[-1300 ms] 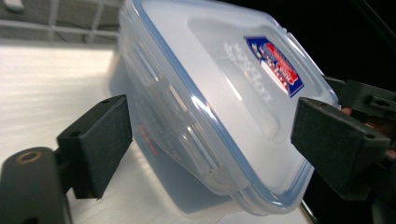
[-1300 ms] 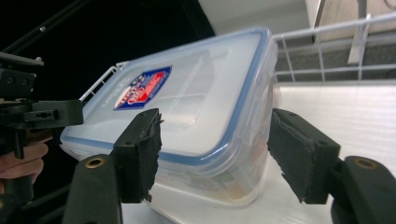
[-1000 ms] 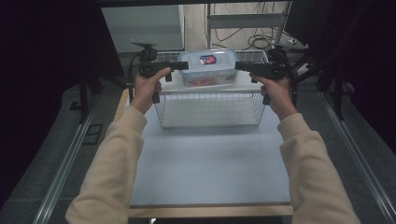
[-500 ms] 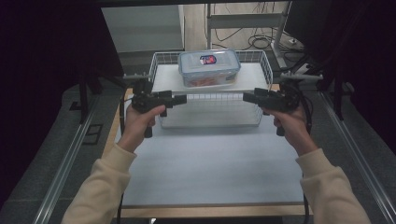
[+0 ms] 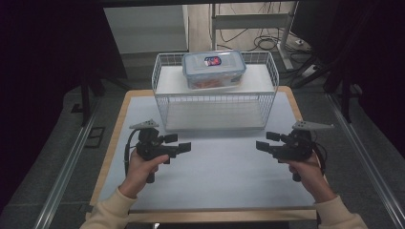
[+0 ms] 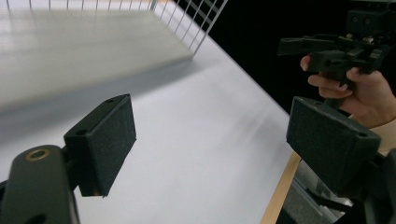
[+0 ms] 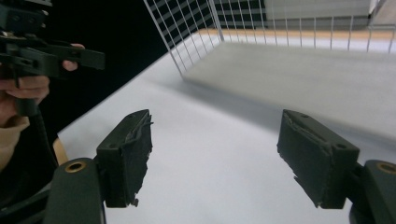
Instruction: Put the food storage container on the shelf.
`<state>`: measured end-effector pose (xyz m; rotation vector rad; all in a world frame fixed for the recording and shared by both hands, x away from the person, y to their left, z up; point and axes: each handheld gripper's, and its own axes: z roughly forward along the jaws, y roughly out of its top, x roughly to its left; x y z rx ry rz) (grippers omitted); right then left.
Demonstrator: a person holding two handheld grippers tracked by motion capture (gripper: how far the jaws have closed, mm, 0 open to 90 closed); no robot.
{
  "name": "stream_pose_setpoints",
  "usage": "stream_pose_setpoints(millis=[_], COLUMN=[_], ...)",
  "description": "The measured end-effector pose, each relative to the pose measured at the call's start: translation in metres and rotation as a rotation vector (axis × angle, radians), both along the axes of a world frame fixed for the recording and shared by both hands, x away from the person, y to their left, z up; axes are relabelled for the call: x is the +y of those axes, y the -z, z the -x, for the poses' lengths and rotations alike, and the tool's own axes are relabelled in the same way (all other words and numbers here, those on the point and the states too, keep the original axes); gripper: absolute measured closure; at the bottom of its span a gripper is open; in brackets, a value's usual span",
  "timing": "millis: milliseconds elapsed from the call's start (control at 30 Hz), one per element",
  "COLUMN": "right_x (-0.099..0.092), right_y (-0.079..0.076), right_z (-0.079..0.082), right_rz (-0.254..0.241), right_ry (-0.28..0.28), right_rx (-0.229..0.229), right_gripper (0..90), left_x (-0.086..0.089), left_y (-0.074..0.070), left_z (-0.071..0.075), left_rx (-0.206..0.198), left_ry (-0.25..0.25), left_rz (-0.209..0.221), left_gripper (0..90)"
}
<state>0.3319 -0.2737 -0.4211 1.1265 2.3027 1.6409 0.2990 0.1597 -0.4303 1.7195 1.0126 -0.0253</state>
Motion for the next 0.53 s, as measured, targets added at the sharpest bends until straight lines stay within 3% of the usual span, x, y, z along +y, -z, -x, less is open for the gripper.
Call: stream_pose_setpoints(millis=[67, 133, 300, 433, 533], right_x=[-0.003, -0.007, -0.007, -0.007, -0.013], right_y=[0.007, 0.014, 0.023, 0.023, 0.021], right_z=[0.002, 0.003, 0.004, 0.005, 0.005], right_rz=[0.033, 0.034, 0.063, 0.061, 0.052], right_ry=[0.007, 0.004, 0.003, 0.006, 0.027], right_rx=[-0.006, 0.008, 0.003, -0.003, -0.031], right_gripper=[25.2, 24.5, 23.6, 22.9, 20.7], left_x=[-0.002, -0.003, -0.005, -0.008, -0.004], left_y=[0.008, 0.019, 0.025, 0.027, 0.03], left_z=[0.003, 0.002, -0.001, -0.001, -0.002], left_rx=[-0.001, 0.024, 0.041, 0.038, 0.032], left_ry=[0.006, 0.003, 0.009, 0.023, 0.004], left_rz=[-0.029, -0.044, -0.044, -0.048, -0.067], left_gripper=[15.9, 16.4, 16.6, 16.6, 16.8])
